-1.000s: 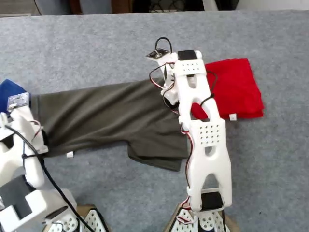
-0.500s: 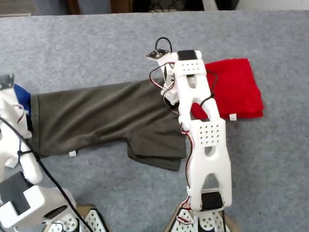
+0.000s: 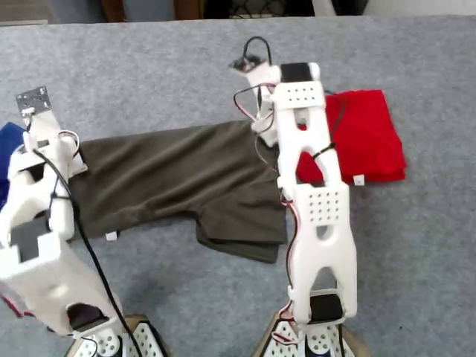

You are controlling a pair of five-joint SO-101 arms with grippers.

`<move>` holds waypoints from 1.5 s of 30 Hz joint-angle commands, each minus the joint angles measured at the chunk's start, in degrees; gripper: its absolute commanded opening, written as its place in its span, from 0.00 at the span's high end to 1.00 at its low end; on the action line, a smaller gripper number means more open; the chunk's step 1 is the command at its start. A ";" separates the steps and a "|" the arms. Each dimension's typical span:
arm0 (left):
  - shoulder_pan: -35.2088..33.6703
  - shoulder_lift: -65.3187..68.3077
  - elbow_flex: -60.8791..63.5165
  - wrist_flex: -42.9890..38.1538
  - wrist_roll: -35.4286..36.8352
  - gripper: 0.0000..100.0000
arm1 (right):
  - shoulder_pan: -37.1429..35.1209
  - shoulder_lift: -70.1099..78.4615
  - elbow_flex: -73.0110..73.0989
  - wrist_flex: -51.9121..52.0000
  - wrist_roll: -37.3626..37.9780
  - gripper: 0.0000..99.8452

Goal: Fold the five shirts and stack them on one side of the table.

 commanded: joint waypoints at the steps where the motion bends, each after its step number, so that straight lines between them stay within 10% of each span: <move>1: -1.54 6.42 -15.25 6.95 3.34 0.97 | -0.70 -9.27 0.66 0.53 0.53 0.99; 21: -1.36 15.30 -29.85 12.40 5.27 0.97 | 5.63 3.47 3.30 0.62 0.53 0.99; 31: 2.42 -4.31 -29.14 22.24 5.19 0.97 | 2.46 -14.55 4.97 0.62 0.18 0.99; 45: 0.31 -22.51 7.69 9.41 -2.02 0.97 | -8.70 -51.47 64.13 -8.09 4.57 0.99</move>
